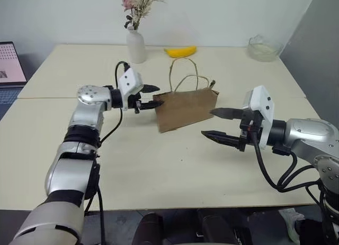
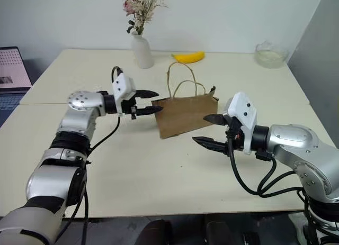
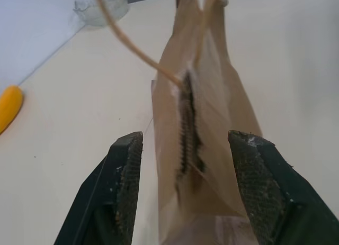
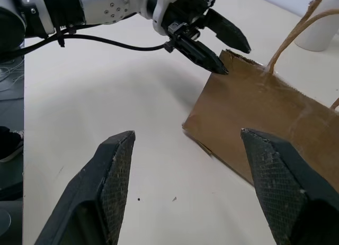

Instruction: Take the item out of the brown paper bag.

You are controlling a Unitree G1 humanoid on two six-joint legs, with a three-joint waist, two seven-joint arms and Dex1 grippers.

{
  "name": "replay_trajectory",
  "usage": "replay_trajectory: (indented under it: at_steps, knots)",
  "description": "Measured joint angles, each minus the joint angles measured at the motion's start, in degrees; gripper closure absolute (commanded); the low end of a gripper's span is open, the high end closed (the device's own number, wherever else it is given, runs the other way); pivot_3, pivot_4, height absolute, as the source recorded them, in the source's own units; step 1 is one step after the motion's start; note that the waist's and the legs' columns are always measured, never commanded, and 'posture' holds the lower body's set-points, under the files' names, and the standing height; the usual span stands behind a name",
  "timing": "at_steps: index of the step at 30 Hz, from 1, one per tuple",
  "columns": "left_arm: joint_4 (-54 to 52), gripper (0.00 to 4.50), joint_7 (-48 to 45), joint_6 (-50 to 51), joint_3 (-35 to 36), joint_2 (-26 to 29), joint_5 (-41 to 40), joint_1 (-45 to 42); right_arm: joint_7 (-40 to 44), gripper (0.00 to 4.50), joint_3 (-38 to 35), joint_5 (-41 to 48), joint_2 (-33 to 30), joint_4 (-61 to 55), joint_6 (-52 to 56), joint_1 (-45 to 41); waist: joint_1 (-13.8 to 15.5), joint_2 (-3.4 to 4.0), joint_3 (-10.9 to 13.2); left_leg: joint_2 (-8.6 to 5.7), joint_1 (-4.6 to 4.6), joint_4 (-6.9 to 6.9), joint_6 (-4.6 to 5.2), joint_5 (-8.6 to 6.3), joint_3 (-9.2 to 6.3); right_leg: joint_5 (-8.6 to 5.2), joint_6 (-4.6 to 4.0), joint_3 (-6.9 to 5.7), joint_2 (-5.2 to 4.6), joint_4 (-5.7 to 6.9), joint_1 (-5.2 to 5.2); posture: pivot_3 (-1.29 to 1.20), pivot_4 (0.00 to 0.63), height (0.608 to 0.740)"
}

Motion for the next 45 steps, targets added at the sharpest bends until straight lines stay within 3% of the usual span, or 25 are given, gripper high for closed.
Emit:
replay_trajectory:
  at_steps: [7,10,13,20,33,42,45]
  knots:
    - [-36.69,2.0,4.32,25.49,5.28,7.34,-11.66,17.48,-1.21,1.15,-3.0,2.27,-1.3,0.08,0.21,1.03,0.32,-0.01,-0.04,-0.04,0.08,0.04,-0.02,0.01,-0.02,0.0,0.0,-0.03,-0.07,0.02,0.11,0.0,0.15,0.74]
    - [-46.27,2.0,4.42,31.8,1.32,7.9,-13.95,26.93,-1.69,1.15,-3.38,2.43,-2.26,0.38,0.22,1.08,0.32,0.0,-0.09,-0.07,0.22,0.05,-0.01,0.01,0.04,-0.01,0.01,0.03,-0.1,0.0,0.22,0.0,0.15,0.74]
    - [-44.42,2.0,7.9,31.56,-1.87,3.41,-12.44,29.1,-1.96,1.15,-3.36,2.73,-2.48,0.69,0.22,0.87,0.64,-0.05,-0.07,-0.04,0.13,0.28,0.05,0.06,-0.14,0.08,-0.01,-0.15,-0.03,0.1,0.24,0.0,0.15,0.74]
    - [-26.49,2.0,13.91,18.33,-5.36,-4.47,-3.23,22.49,-2.72,1.15,-3.55,3.1,-3.37,1.4,0.21,-0.73,0.54,-0.05,-0.1,-0.06,0.08,0.31,0.09,0.07,-0.07,0.16,-0.01,-0.07,0.01,0.0,0.25,0.0,0.15,0.74]
    - [-8.24,2.0,14.48,4.31,-6.37,-7.13,2.54,14.93,-3.68,1.15,-3.5,2.85,-3.89,1.42,0.1,-0.77,0.5,-0.06,-0.1,-0.06,0.04,0.31,0.09,0.07,-0.05,0.19,0.04,-0.03,0.0,0.04,0.2,0.0,0.15,0.74]
    - [-8.14,2.0,14.73,3.68,-4.68,-7.49,2.44,14.49,-3.2,1.15,-2.65,1.73,-3.84,3.09,-0.73,-1.28,0.48,-0.07,-0.1,-0.05,0.04,0.31,0.09,0.07,-0.04,0.19,0.05,-0.02,0.0,0.04,0.19,0.0,0.15,0.74]
    - [-24.35,2.0,15.54,7.6,-2.34,-5.95,-1.19,24.22,-3.23,1.15,-0.2,0.21,-2.37,4.87,-1.92,-3.43,-0.42,-0.09,-0.13,0.06,0.08,0.23,0.09,0.06,0.13,0.19,0.04,0.18,-0.01,0.01,0.15,0.0,0.15,0.74]
